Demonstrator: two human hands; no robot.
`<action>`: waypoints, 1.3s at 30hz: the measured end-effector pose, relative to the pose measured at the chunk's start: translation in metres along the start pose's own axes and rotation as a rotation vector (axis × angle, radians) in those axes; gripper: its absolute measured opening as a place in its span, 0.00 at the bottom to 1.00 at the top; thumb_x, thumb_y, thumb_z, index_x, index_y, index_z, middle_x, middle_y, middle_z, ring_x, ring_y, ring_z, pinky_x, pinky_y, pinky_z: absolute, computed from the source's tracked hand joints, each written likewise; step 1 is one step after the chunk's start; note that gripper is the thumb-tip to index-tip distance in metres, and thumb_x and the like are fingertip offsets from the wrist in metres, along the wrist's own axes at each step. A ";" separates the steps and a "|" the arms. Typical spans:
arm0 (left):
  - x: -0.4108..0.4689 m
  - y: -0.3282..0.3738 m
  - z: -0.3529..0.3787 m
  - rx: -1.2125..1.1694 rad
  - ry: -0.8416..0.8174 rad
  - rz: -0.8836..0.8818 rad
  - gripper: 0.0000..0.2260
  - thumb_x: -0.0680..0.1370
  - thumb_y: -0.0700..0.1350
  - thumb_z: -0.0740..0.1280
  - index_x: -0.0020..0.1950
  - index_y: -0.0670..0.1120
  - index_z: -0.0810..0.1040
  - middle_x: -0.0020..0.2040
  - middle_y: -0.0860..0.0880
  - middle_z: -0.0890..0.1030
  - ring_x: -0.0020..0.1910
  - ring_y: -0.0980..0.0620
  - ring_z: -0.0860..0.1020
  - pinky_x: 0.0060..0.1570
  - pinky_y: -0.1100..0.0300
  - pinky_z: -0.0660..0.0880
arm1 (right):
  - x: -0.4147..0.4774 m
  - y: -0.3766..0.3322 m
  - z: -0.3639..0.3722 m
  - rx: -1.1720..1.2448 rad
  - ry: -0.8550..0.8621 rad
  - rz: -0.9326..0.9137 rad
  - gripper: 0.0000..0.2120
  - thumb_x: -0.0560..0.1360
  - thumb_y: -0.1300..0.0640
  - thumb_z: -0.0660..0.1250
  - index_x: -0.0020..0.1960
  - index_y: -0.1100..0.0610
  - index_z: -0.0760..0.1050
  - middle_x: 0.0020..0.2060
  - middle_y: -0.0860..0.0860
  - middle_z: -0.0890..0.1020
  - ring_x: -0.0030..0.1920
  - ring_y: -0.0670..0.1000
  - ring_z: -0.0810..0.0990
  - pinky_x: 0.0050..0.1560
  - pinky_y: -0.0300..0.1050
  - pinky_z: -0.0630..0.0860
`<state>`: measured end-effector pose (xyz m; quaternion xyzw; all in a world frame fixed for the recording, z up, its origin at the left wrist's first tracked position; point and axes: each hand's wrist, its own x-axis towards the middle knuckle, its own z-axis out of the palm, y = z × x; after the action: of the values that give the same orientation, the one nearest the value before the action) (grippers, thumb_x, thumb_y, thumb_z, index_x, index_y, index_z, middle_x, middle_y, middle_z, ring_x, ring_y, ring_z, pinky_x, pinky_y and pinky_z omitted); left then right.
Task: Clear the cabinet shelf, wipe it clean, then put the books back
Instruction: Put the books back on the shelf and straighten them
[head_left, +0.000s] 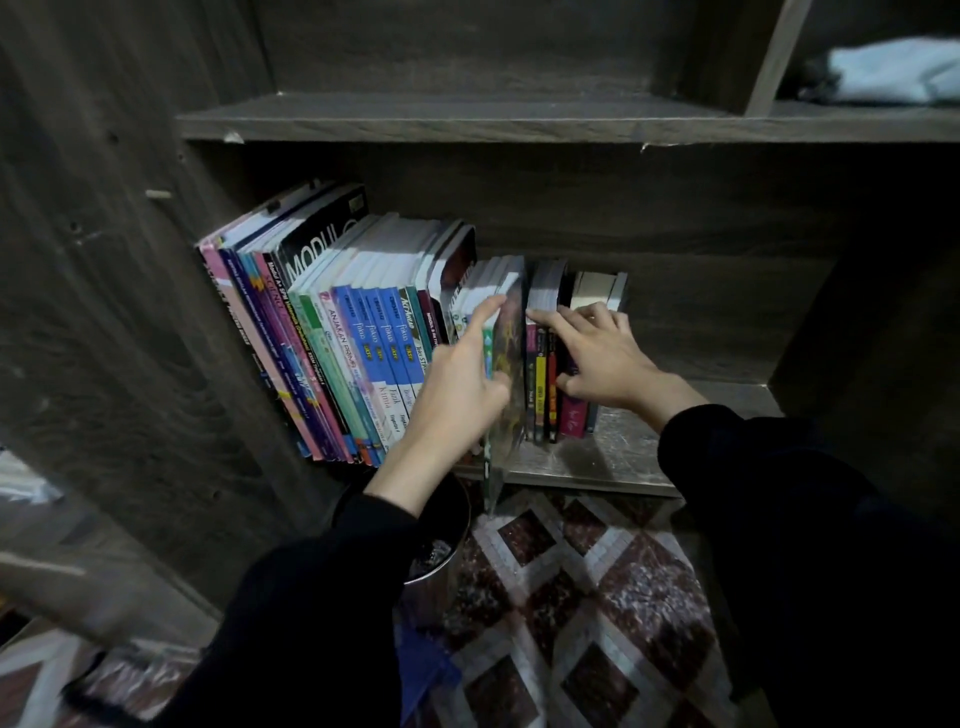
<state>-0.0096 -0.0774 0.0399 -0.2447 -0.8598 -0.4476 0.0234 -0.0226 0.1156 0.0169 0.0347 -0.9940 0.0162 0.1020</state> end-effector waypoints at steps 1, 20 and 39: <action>0.009 0.002 0.000 -0.002 0.000 0.004 0.33 0.75 0.31 0.64 0.75 0.54 0.60 0.33 0.47 0.77 0.24 0.55 0.71 0.24 0.65 0.70 | 0.001 -0.001 0.000 0.002 -0.004 0.003 0.39 0.71 0.54 0.66 0.76 0.46 0.50 0.73 0.57 0.63 0.68 0.57 0.59 0.65 0.51 0.53; 0.054 -0.047 0.036 0.187 -0.122 -0.051 0.42 0.73 0.47 0.73 0.75 0.62 0.47 0.49 0.42 0.82 0.42 0.44 0.81 0.46 0.49 0.79 | 0.014 -0.005 0.011 -0.012 0.011 -0.044 0.39 0.70 0.53 0.65 0.76 0.45 0.49 0.72 0.57 0.62 0.69 0.57 0.58 0.67 0.53 0.52; 0.063 -0.047 0.058 0.642 0.014 -0.142 0.47 0.74 0.56 0.68 0.77 0.51 0.35 0.40 0.45 0.81 0.33 0.50 0.74 0.33 0.57 0.69 | 0.013 -0.006 0.012 -0.009 0.014 -0.034 0.40 0.71 0.51 0.66 0.77 0.45 0.48 0.74 0.57 0.61 0.71 0.56 0.57 0.69 0.53 0.49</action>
<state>-0.0753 -0.0291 -0.0143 -0.1614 -0.9717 -0.1560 0.0739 -0.0377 0.1084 0.0080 0.0508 -0.9927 0.0102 0.1093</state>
